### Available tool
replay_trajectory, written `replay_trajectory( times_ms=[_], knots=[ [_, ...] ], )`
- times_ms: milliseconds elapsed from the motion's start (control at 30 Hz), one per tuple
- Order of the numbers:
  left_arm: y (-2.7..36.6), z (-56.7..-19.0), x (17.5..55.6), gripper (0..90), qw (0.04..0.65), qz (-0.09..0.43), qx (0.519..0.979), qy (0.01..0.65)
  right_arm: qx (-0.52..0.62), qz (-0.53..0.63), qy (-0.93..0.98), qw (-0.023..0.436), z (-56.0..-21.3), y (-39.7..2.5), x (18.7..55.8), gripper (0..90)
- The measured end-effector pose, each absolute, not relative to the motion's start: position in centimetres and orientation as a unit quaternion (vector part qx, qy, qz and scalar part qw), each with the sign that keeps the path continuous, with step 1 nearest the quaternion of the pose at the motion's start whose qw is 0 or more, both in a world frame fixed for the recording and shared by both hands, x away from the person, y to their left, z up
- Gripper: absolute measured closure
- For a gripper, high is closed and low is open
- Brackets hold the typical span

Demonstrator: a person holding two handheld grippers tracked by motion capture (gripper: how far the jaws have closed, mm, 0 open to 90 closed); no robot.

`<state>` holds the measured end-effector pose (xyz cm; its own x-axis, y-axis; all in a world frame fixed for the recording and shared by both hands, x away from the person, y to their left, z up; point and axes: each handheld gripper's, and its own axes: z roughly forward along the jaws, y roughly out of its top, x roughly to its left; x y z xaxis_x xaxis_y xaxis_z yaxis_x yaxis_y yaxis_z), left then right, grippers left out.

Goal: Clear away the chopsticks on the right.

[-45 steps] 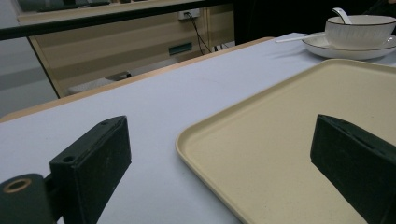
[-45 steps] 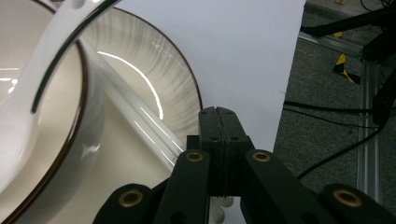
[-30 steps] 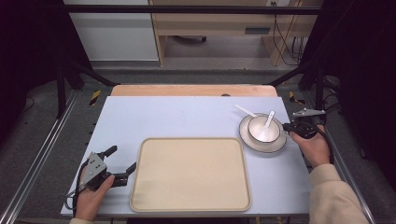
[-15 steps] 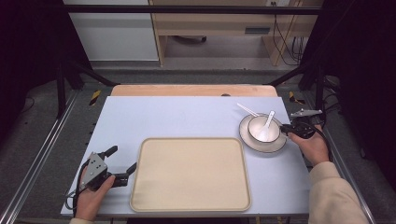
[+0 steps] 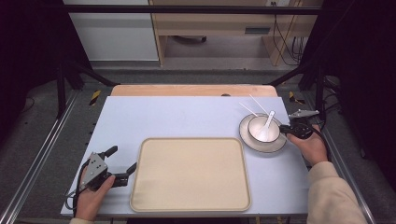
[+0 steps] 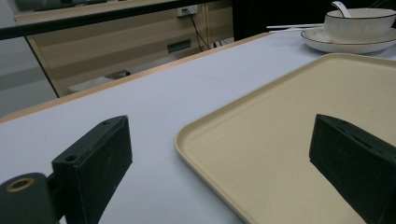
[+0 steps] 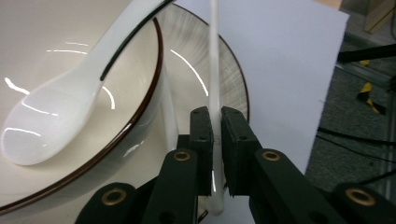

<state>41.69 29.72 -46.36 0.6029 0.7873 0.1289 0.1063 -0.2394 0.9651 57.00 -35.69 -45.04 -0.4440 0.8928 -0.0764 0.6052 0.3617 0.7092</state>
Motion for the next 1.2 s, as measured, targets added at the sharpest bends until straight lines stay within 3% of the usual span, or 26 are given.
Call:
replay_trajectory(
  times_ms=[400, 633, 800, 967, 1200],
  knots=[
    [30.0, -46.1, 41.5, 5.7, 0.534, 0.325, 0.715, 0.313, 0.492, 0.331, 0.754, 0.284, -42.1, -35.7, 54.6, 84.0],
    [30.5, -45.9, 41.4, 6.0, 0.538, 0.331, 0.707, 0.317, 0.491, 0.376, 0.709, 0.339, -38.4, -34.0, 49.1, 84.0],
    [30.5, -45.8, 41.4, 6.2, 0.537, 0.333, 0.709, 0.314, 0.476, 0.402, 0.706, 0.337, -37.6, -30.7, 44.6, 84.0],
    [30.5, -45.6, 41.1, 6.2, 0.539, 0.335, 0.707, 0.313, 0.442, 0.395, 0.741, 0.315, -39.4, -24.9, 39.7, 83.9],
    [30.7, -45.7, 41.2, 6.2, 0.538, 0.336, 0.706, 0.316, 0.428, 0.397, 0.759, 0.288, -41.8, -21.1, 37.8, 83.9]
  ],
)
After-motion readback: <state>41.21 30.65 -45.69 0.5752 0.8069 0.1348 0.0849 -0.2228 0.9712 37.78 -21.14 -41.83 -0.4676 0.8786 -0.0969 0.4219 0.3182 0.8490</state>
